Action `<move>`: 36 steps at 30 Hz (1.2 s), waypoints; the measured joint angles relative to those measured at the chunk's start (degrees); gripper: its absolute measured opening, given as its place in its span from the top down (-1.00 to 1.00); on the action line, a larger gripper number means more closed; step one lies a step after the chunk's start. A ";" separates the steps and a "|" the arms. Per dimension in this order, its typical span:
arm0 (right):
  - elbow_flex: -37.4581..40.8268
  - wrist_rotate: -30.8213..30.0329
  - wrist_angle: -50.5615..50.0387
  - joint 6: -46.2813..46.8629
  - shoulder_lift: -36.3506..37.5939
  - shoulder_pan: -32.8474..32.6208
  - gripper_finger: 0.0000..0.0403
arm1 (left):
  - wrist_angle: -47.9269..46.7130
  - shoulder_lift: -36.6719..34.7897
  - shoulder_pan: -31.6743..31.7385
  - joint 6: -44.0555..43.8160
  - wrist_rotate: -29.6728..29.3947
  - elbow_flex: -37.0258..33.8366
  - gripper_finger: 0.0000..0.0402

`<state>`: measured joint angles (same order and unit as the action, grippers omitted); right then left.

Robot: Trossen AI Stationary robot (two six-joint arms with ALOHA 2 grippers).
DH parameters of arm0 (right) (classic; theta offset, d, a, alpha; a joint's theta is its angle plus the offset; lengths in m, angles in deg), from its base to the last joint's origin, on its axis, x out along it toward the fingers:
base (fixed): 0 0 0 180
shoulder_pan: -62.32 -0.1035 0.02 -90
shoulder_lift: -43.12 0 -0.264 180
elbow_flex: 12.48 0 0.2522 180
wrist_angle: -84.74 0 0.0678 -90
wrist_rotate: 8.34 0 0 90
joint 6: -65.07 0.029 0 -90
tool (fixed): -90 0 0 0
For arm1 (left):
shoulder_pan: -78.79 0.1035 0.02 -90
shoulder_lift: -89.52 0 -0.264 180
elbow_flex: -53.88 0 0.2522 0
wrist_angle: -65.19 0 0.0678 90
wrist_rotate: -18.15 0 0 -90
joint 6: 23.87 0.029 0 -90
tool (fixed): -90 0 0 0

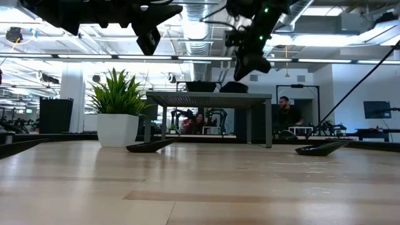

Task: Pick & Place Mini shaped plates
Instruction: Stack the black leaf-shaped plate on top of the black leaf-shaped plate on the shelf, then put the black drop-shaped plate on the shelf

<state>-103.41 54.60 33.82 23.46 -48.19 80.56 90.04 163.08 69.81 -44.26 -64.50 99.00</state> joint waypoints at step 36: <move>41.75 25.11 35.52 29.59 32.86 -12.93 0.65 | -20.61 0.00 -8.40 -9.31 -19.28 -4.43 0.47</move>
<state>-61.66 79.72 69.34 53.05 -15.33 67.64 69.43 163.08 61.42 -53.57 -83.78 94.57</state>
